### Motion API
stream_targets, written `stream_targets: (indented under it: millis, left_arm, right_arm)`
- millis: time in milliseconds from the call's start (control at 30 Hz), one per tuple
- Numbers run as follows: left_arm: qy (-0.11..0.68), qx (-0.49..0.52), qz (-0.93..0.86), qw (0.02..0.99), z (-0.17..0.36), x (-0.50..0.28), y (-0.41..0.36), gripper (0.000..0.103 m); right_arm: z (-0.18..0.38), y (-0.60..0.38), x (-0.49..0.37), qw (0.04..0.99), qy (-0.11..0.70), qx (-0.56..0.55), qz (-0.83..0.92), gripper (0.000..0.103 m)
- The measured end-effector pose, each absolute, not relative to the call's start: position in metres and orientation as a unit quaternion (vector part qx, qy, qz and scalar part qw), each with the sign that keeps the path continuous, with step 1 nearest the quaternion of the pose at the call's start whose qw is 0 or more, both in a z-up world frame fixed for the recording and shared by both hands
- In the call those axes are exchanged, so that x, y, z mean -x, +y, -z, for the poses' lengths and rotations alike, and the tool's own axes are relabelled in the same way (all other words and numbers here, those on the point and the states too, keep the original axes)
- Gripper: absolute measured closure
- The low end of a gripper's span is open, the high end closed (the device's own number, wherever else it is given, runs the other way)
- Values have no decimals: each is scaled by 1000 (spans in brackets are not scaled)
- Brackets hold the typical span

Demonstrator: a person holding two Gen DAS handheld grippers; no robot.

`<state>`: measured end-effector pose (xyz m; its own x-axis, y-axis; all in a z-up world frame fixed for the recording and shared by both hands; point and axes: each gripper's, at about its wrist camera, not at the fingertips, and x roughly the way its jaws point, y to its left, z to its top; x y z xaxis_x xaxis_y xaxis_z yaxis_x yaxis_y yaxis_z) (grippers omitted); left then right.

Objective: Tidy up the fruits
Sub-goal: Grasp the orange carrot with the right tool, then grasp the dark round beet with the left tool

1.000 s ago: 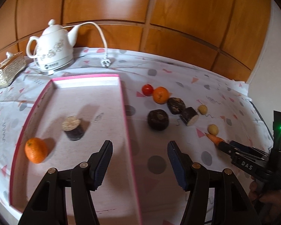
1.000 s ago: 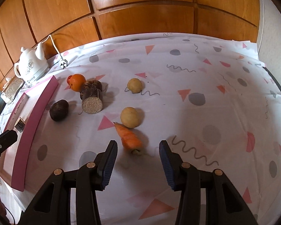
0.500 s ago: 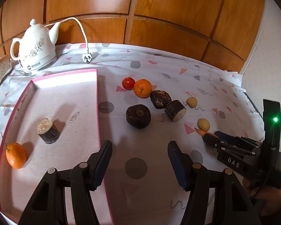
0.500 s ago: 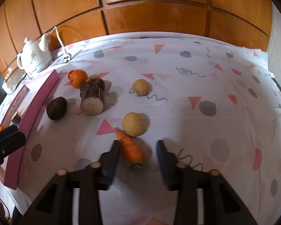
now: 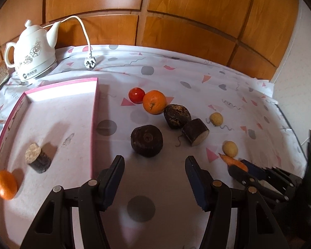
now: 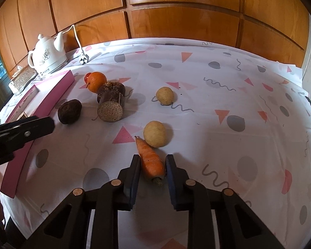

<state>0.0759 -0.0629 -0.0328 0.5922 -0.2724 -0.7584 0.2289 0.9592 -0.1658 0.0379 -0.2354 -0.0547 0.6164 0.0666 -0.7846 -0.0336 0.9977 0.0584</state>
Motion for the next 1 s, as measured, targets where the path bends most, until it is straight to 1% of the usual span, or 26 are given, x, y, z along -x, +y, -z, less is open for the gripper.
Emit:
stream_targets:
  millis: [300, 500, 567, 600, 633, 700, 1000]
  left_arm:
    - [440, 10, 110, 891, 45, -110, -79, 42]
    - [443, 2, 92, 892, 54, -118, -83, 42]
    - [441, -9, 86, 894, 56, -119, -85, 44]
    - [438, -20, 81, 895, 57, -119, -87, 48]
    - [435, -29, 73, 897, 58, -119, -87, 54]
    - [428, -28, 66, 901, 58, -117, -84, 61]
    - [401, -22, 106, 910, 50, -91, -83, 61]
  right_arm:
    - [56, -237, -37, 901, 433, -19, -32, 78]
    - [57, -239, -35, 903, 428, -24, -37, 78]
    - [57, -239, -35, 904, 426, -24, -38, 78]
    - [57, -239, -35, 904, 426, -23, -38, 78]
    - [57, -239, -35, 904, 425, -23, -39, 78]
    - [58, -239, -34, 906, 421, -20, -40, 78]
    - [58, -238, -33, 909, 415, -7, -40, 79]
